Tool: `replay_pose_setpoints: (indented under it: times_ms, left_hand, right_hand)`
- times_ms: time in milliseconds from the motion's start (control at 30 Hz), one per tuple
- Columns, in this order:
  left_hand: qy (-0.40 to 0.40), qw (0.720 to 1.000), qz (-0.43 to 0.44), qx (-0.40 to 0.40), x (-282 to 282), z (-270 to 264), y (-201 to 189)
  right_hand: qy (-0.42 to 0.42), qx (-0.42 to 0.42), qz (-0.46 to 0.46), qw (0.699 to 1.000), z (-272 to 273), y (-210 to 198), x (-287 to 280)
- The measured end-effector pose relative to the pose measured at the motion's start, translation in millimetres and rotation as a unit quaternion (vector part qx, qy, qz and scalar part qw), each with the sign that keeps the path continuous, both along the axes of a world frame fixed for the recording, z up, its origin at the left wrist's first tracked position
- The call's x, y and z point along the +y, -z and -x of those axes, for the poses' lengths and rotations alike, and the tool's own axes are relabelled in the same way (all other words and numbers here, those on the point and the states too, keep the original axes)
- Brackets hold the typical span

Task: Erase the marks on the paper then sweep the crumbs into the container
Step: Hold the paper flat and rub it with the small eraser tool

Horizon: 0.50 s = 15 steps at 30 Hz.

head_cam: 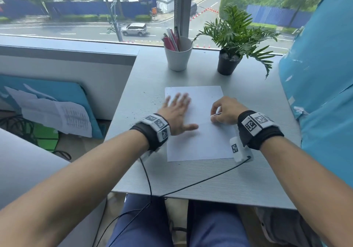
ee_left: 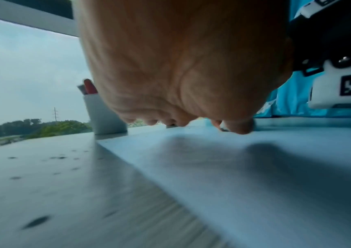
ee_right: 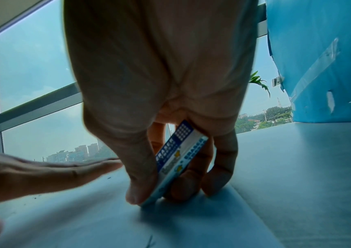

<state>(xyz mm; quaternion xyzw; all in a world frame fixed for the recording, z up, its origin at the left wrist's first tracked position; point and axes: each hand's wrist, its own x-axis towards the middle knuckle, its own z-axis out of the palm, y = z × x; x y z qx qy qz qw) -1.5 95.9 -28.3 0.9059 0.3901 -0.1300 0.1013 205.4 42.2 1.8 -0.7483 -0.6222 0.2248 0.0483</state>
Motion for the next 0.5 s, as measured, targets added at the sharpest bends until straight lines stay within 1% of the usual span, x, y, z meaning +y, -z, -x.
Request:
replay_pose_setpoints:
  times_ms: [33, 67, 133, 200, 233, 300, 367, 400, 433, 467, 500]
  left_hand:
    - [0.056, 0.998, 0.025, -0.007, -3, -11, 2]
    - [0.086, 0.995, 0.051, -0.006, -6, -22, 3]
    - [0.087, 0.993, 0.081, -0.006, 0, -32, 7]
    - [0.048, 0.996, 0.075, -0.021, 13, -28, 9]
    - [0.015, 0.997, 0.07, -0.024, 19, -21, 9]
    - [-0.075, 0.995, 0.061, -0.006, 31, -3, 8]
    - [-0.178, 0.983, 0.042, 0.03, 37, 16, 8]
    - [-0.209, 0.976, 0.032, 0.044, 38, 24, 7]
    - [-0.209, 0.976, 0.027, 0.044, 37, 30, 6]
    - [-0.176, 0.984, 0.029, 0.024, 36, 34, 5]
    - [-0.119, 0.992, 0.042, -0.006, 34, 36, 3]
  right_hand:
    - [-0.001, -0.005, -0.003, 1.0, 0, 0, 0]
    - [0.0, -0.008, -0.005, 1.0, 0, -1, 0]
    - [0.004, -0.006, -0.006, 1.0, 1, -2, 0]
    - [0.007, -0.001, -0.007, 1.0, 1, -1, 0]
    - [0.009, 0.002, -0.008, 1.0, 0, -1, -1]
    - [0.015, 0.01, -0.006, 1.0, -1, 0, 0]
    - [0.015, 0.014, -0.004, 1.0, -1, 1, -1]
    - [0.016, 0.015, -0.005, 1.0, -2, 2, -1]
    - [0.018, 0.016, -0.006, 1.0, -2, 2, -1]
    - [0.02, 0.018, -0.008, 1.0, -2, 2, -1]
    - [0.02, 0.019, -0.009, 1.0, -2, 2, -1]
